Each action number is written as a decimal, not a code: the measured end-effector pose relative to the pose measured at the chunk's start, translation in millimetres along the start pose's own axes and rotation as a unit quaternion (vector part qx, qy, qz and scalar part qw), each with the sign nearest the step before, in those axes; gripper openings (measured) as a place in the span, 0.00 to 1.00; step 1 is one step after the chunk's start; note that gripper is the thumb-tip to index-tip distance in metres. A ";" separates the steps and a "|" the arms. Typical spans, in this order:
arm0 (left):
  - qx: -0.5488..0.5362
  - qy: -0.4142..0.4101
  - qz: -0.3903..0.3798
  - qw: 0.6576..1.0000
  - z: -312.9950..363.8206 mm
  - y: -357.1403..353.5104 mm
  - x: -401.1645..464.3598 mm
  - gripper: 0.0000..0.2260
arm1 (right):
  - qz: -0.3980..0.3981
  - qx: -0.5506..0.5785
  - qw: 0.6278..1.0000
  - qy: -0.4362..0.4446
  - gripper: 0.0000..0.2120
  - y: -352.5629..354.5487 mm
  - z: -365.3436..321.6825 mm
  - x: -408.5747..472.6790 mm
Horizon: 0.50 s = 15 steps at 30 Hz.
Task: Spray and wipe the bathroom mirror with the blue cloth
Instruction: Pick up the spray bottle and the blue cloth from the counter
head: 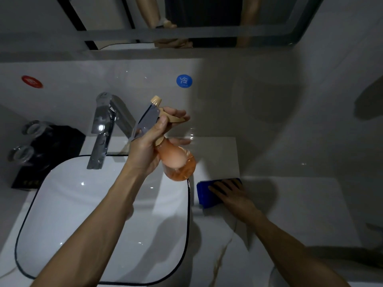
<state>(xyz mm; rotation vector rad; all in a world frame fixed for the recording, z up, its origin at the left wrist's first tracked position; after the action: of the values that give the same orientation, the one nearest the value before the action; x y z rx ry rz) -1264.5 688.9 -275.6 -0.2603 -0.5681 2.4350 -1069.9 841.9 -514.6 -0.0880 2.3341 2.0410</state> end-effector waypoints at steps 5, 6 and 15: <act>0.002 0.000 0.000 1.000 3.2 -1.2 6.1 0.13 | 0.018 0.034 0.999 -0.024 0.26 13.6 3.7 26.2; 0.003 -0.002 -0.001 1.000 4.3 -1.9 7.4 0.14 | -0.006 0.069 0.996 -0.060 0.24 21.8 6.3 32.9; -0.008 -0.028 -0.013 1.000 32.1 -16.7 2.6 0.19 | 0.109 0.726 0.561 -0.383 0.16 106.7 27.3 49.1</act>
<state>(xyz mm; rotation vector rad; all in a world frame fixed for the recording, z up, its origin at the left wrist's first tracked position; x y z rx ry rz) -1267.8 691.7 -239.6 -0.1913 -0.6119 2.4206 -1126.4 882.3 -416.0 0.9059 2.4380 -0.4471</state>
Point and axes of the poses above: each hand's wrist, its own x-axis towards the middle knuckle, its own y-axis out of the back of the hand, z = x × y, the point moved 3 cm from there along x, towards the middle knuckle, and after that the axes turned 7 degrees about z, right-handed, at the moved point
